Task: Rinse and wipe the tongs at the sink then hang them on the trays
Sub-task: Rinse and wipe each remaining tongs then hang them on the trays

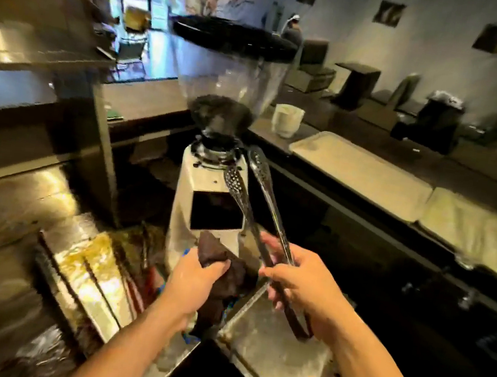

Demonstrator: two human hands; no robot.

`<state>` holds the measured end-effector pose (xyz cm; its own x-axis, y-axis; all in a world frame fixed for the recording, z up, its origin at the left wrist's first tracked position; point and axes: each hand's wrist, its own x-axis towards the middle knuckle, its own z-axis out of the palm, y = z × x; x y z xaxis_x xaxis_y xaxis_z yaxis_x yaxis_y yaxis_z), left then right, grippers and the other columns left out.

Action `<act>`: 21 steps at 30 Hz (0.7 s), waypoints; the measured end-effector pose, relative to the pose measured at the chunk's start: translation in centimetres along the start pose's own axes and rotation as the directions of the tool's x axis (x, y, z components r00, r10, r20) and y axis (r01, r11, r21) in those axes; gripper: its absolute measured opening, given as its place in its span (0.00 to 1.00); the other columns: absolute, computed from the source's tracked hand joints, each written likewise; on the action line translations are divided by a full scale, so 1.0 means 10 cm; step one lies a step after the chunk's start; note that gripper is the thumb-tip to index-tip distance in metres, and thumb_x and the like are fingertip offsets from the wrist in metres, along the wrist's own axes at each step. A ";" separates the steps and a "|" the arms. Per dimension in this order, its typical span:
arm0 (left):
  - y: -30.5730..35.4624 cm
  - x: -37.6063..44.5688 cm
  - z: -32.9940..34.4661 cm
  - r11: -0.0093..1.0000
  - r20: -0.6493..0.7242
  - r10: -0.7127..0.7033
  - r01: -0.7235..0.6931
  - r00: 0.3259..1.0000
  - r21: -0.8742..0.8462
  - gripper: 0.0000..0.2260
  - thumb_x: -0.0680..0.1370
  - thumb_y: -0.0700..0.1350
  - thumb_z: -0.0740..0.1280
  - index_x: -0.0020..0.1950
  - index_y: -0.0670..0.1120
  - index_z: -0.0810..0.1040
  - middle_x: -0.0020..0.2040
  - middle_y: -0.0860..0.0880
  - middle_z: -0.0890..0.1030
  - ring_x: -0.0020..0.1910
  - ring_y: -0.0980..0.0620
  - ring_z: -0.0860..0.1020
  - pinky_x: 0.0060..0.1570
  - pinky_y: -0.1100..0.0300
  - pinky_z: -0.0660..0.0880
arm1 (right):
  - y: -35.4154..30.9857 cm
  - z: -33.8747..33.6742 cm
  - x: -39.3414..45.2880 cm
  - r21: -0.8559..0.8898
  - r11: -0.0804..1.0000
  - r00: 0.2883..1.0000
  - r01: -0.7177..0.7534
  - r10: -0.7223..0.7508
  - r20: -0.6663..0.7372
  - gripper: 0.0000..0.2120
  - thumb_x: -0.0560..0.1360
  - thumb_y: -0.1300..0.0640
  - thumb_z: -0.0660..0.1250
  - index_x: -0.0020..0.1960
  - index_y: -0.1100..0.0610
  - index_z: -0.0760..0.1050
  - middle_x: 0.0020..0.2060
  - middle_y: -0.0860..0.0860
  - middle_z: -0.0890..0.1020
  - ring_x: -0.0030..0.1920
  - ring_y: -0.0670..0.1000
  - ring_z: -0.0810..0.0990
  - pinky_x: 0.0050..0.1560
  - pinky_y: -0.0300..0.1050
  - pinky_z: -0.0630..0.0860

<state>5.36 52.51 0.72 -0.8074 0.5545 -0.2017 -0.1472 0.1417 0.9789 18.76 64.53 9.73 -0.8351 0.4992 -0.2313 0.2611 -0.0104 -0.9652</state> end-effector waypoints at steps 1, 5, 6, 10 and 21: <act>0.03 0.03 0.27 1.000 0.044 -0.006 0.006 0.999 -0.001 0.07 0.71 0.45 0.72 0.47 0.45 0.82 0.45 0.43 0.87 0.44 0.45 0.85 0.43 0.52 0.82 | 0.01 -0.27 -0.04 0.011 1.000 0.999 0.002 -0.002 -0.046 0.25 0.74 0.71 0.66 0.65 0.50 0.76 0.31 0.56 0.75 0.26 0.50 0.75 0.22 0.40 0.71; 0.13 0.16 1.10 0.995 0.110 -0.062 0.070 0.992 -0.071 0.08 0.76 0.42 0.72 0.54 0.47 0.83 0.48 0.47 0.87 0.48 0.47 0.85 0.49 0.53 0.82 | 0.01 -0.99 -0.06 0.024 0.999 0.986 -0.033 0.036 -0.164 0.23 0.75 0.65 0.66 0.66 0.48 0.73 0.32 0.55 0.78 0.29 0.51 0.77 0.25 0.42 0.73; 0.17 0.19 1.32 0.991 0.126 -0.088 0.100 0.988 -0.089 0.10 0.76 0.43 0.72 0.57 0.45 0.82 0.51 0.45 0.86 0.51 0.45 0.85 0.55 0.49 0.81 | 0.01 -1.17 -0.05 0.059 0.997 0.978 -0.045 0.056 -0.199 0.19 0.76 0.62 0.66 0.65 0.48 0.74 0.33 0.55 0.79 0.29 0.51 0.76 0.25 0.43 0.72; 0.32 0.35 1.95 0.982 0.172 -0.117 0.140 0.978 -0.128 0.09 0.76 0.44 0.72 0.56 0.46 0.83 0.50 0.44 0.87 0.50 0.44 0.85 0.58 0.45 0.80 | -0.01 -1.75 0.09 0.222 0.967 0.923 -0.127 0.197 -0.331 0.12 0.77 0.50 0.62 0.49 0.58 0.77 0.33 0.54 0.79 0.24 0.50 0.75 0.22 0.40 0.69; 0.49 0.71 2.57 0.994 0.158 -0.103 0.105 0.982 -0.002 0.10 0.74 0.50 0.73 0.53 0.50 0.81 0.46 0.47 0.86 0.45 0.46 0.84 0.50 0.50 0.82 | -0.46 -2.80 1.08 -0.726 0.470 0.844 -0.502 0.085 -0.529 0.18 0.78 0.60 0.57 0.66 0.62 0.72 0.58 0.59 0.80 0.57 0.60 0.79 0.55 0.48 0.71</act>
<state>13.56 78.18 3.25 -0.6873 0.6595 -0.3044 -0.2323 0.1975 0.9524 22.09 94.23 15.08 -0.4268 0.8790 -0.2128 0.8935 0.3734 -0.2495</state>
